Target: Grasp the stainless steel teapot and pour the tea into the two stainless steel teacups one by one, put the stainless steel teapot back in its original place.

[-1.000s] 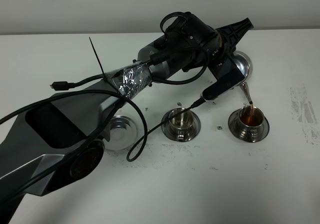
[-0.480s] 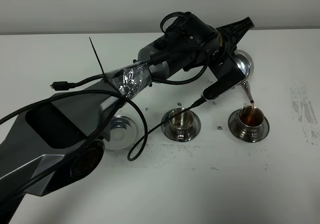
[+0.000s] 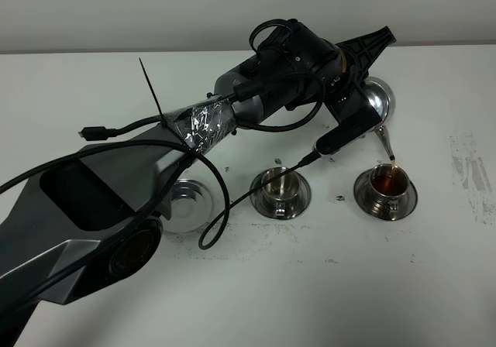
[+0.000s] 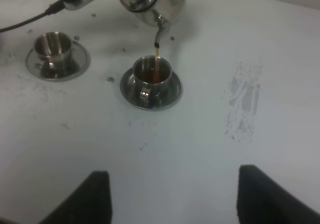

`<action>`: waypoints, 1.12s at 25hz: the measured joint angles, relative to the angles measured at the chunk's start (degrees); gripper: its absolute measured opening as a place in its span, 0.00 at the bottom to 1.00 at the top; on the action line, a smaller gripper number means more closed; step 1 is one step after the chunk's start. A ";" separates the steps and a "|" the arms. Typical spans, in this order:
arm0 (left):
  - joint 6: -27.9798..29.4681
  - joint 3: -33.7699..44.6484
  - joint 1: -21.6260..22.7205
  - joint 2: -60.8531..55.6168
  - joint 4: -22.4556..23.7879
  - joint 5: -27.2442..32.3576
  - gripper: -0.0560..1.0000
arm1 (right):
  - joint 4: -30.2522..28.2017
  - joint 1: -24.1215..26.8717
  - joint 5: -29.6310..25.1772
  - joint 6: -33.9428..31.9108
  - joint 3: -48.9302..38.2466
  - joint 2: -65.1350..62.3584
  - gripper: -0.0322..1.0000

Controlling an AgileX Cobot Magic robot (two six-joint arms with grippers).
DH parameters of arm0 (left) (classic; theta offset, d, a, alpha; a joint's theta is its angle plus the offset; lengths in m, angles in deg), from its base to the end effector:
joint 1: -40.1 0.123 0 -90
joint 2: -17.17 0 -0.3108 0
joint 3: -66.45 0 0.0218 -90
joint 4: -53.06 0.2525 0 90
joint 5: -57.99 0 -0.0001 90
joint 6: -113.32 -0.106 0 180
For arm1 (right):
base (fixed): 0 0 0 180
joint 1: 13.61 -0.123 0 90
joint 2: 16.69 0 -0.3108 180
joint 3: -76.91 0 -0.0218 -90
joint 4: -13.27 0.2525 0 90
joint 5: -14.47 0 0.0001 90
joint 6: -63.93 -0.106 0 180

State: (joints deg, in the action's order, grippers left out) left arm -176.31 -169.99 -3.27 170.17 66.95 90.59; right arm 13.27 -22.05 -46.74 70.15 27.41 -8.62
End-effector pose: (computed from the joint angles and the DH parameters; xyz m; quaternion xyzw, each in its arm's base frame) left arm 0.4547 -0.4107 0.1916 0.8867 0.1470 0.3188 0.3008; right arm -0.0133 -0.0020 0.2693 -0.1098 0.8536 0.0099 0.5091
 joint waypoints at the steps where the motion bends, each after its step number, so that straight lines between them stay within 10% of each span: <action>1: 0.00 0.00 0.00 0.00 0.00 0.00 0.22 | 0.00 0.00 0.00 0.00 0.00 0.00 0.53; 28: 0.37 0.00 -0.38 0.00 1.29 0.00 0.22 | 0.00 0.00 0.00 0.00 0.00 0.00 0.53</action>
State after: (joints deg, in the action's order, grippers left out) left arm -175.94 -169.99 -3.66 170.17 68.24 90.59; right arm 13.27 -22.05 -46.74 70.15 27.41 -8.62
